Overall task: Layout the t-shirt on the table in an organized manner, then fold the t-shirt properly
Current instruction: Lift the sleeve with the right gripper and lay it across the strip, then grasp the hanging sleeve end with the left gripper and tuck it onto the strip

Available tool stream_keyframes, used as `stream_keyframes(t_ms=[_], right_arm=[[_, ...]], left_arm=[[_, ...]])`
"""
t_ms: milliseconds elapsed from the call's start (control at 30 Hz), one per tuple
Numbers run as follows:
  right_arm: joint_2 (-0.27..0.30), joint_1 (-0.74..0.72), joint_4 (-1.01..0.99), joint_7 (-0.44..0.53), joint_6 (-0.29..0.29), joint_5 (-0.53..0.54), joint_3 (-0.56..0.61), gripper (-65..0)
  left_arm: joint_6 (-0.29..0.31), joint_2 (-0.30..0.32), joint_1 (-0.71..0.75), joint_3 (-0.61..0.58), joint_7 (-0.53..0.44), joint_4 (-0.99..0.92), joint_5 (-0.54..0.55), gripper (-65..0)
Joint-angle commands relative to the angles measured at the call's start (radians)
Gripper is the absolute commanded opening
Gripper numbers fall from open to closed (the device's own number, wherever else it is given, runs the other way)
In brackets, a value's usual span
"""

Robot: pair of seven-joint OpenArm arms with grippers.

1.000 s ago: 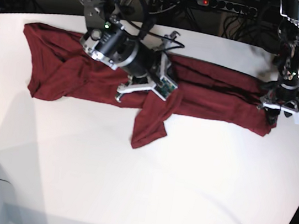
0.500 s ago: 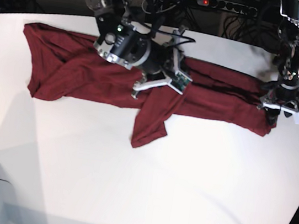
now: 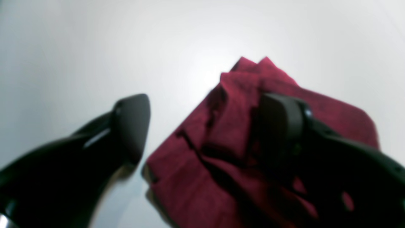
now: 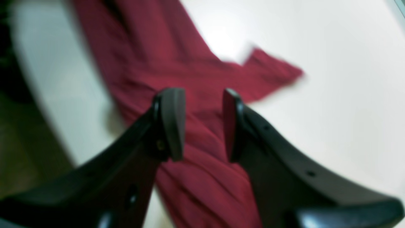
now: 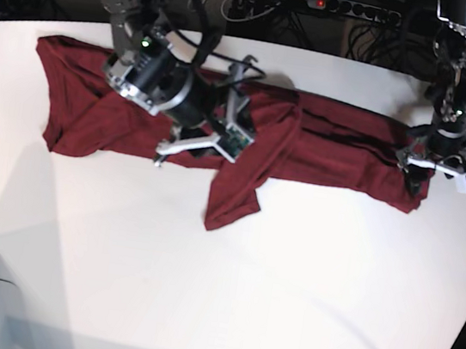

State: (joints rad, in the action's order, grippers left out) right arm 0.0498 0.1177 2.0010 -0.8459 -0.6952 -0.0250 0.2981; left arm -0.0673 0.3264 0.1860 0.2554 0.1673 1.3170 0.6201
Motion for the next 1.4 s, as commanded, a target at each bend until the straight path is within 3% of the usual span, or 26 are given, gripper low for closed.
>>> stream_keyframes(t_ms=[0,267,467,633,800,900,967,1133,1367], right_arm=[[-0.006,-0.008,0.019,0.029,-0.003,0.012,-0.029,-44.0],[-0.005,-0.028,0.016,0.030,-0.003,0.012,-0.273,-43.9],[0.017,-0.026,0.016,0.030,-0.003,0.013,-0.386,-43.9],[0.045,-0.020,0.014,0.030,-0.003,0.013,-0.452,-43.9],[0.063,-0.019,0.014,0.023,-0.003,0.013,-0.509,-43.9],[0.063,-0.019,0.014,0.021,-0.003,0.013,-0.515,-43.9],[0.063,-0.019,0.014,0.021,-0.003,0.012,-0.515,-43.9],[0.061,-0.019,0.014,0.021,-0.003,0.012,-0.515,-43.9],[0.061,-0.019,0.014,0.021,-0.003,0.012,-0.514,-43.9]], left_arm=[[0.002,0.010,-0.007,0.035,-0.031,0.048,0.001,-9.9],[0.002,-0.037,-0.030,0.124,-0.025,0.269,0.001,-9.4],[0.002,-0.065,-0.153,-0.077,-0.012,0.307,-0.010,-9.3],[0.002,-0.114,-0.333,-0.351,0.087,0.098,-0.012,-9.6],[0.002,-0.155,-0.469,-0.575,0.087,-0.100,-0.012,-9.8],[0.001,-0.160,-0.518,-0.677,0.087,-0.121,-0.012,-9.9],[-0.002,-0.163,-0.546,-0.727,0.087,-0.126,-0.012,-13.2],[-0.006,-0.181,-0.573,-0.795,0.090,-0.156,-0.012,-28.5],[-0.002,-0.209,-0.580,-0.801,0.087,-0.268,-0.015,-26.0]])
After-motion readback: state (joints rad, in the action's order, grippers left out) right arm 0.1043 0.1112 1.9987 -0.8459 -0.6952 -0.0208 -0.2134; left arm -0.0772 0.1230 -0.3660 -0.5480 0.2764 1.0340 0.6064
